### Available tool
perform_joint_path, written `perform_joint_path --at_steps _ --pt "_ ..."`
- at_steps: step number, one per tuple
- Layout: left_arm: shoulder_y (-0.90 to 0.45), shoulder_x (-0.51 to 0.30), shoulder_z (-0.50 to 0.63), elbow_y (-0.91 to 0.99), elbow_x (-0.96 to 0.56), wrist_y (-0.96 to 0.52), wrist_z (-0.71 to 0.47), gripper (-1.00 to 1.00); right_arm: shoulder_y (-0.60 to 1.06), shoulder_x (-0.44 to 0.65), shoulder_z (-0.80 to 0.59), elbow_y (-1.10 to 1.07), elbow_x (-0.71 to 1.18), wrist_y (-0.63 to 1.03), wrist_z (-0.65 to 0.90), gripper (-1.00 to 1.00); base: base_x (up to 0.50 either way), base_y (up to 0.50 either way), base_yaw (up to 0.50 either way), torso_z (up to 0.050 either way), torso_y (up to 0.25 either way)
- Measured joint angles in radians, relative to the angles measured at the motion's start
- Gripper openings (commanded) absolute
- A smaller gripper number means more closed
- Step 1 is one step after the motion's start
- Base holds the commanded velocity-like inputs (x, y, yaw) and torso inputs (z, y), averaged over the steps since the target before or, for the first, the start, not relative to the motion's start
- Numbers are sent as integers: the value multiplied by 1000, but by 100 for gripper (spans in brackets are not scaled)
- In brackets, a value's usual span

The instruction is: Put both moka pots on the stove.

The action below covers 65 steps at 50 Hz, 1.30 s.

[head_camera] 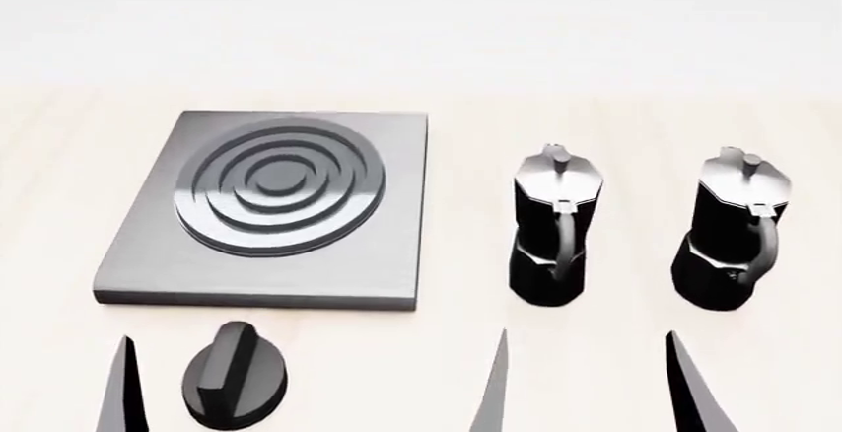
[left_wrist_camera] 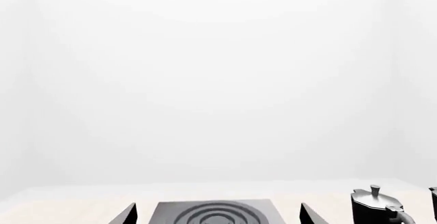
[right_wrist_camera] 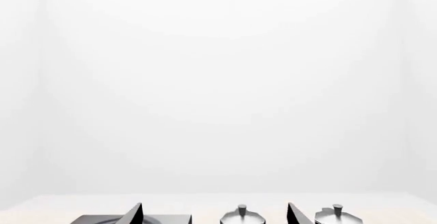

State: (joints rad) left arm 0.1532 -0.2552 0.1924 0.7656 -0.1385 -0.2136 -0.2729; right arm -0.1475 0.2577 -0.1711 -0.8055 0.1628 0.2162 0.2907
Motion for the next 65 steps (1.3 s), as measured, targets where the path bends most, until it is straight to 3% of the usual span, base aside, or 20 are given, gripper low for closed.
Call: perform_joint_path --at_steps 24,65 --pt "-5 -18 18 -8 -9 9 -20 100 2 18 -16 10 1 -19 25 100 104 0 0 0 1" --pt "-12 -44 39 -10 -22 12 -50 100 14 44 -33 20 10 -14 59 100 17 220 0 0 0"
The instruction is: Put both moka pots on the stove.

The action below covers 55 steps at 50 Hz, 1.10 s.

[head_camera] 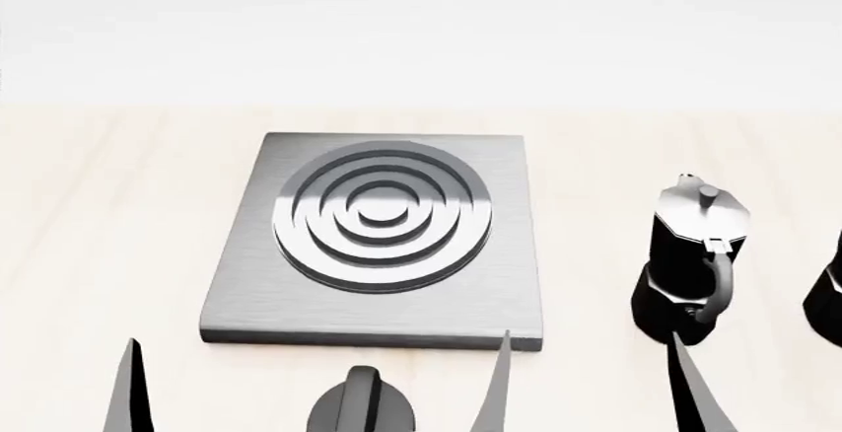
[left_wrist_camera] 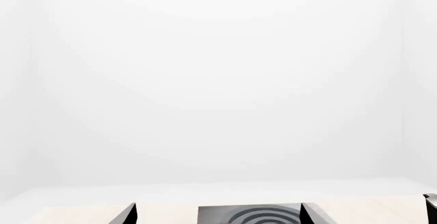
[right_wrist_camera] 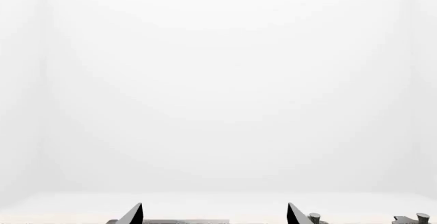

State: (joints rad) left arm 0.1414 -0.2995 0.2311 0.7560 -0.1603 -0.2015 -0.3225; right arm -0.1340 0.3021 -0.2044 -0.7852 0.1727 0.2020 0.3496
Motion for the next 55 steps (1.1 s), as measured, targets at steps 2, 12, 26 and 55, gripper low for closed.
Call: perform_joint_path --at_steps 2,12,26,55 --pt "0 -1 1 0 0 1 -1 100 2 1 -1 2 -1 4 2 100 0 0 0 0 0" --pt "0 -5 7 -3 -2 5 -7 100 70 5 0 -17 -4 100 26 100 0 0 0 0 0" --pt "2 -13 2 -12 -19 19 -11 100 360 33 97 -61 141 467 23 100 0 0 0 0 0" --pt "-9 -25 11 -26 -36 23 -21 100 816 237 238 329 378 918 -195 100 0 0 0 0 0"
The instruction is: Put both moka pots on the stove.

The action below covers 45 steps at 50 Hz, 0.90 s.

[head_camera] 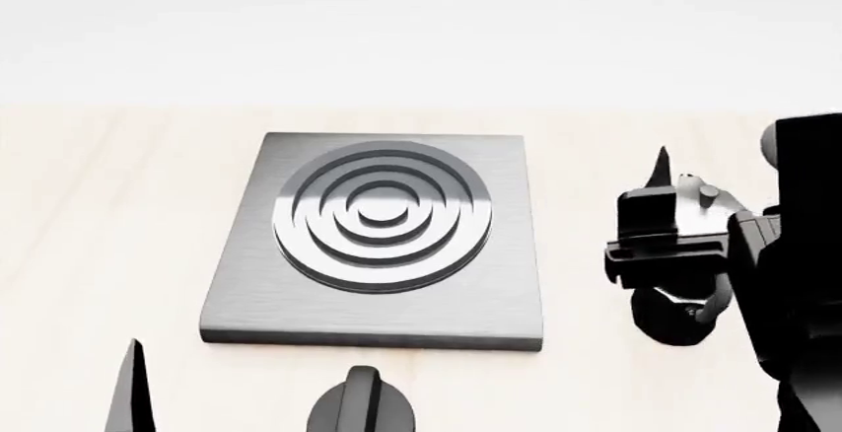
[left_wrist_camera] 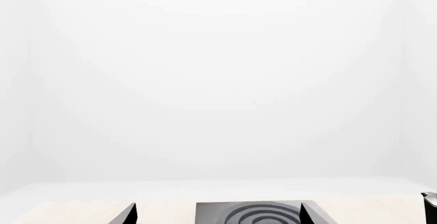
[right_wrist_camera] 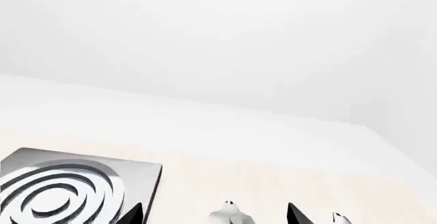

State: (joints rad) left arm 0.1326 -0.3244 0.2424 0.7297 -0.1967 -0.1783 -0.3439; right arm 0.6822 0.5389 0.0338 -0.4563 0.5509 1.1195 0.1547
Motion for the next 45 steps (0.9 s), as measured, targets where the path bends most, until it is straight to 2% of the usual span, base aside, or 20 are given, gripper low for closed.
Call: perform_joint_path --at_steps 15,45 --pt "4 -7 4 -1 -4 8 -7 100 51 53 -41 156 11 56 -61 100 0 0 0 0 0" --pt "-3 -16 16 -16 -10 14 -18 100 70 53 -159 424 -67 -66 -126 100 0 0 0 0 0"
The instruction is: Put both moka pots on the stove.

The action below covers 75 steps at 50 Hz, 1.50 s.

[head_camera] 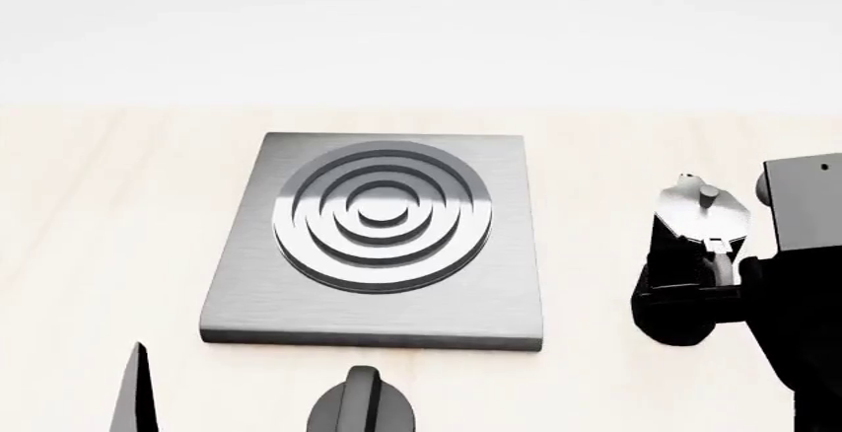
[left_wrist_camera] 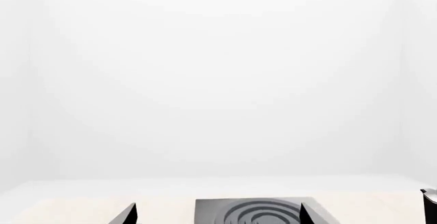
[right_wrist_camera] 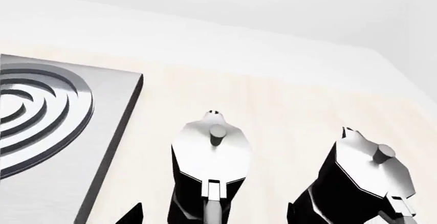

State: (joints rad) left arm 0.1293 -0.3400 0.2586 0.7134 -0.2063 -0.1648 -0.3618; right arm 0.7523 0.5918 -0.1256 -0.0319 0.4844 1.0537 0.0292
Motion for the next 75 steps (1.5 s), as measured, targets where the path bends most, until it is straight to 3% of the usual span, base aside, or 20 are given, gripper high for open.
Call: perform_joint_path --at_steps 75 --pt "-13 -19 37 -20 -1 9 -23 100 -21 -77 -57 316 -79 -250 -30 100 0 0 0 0 0"
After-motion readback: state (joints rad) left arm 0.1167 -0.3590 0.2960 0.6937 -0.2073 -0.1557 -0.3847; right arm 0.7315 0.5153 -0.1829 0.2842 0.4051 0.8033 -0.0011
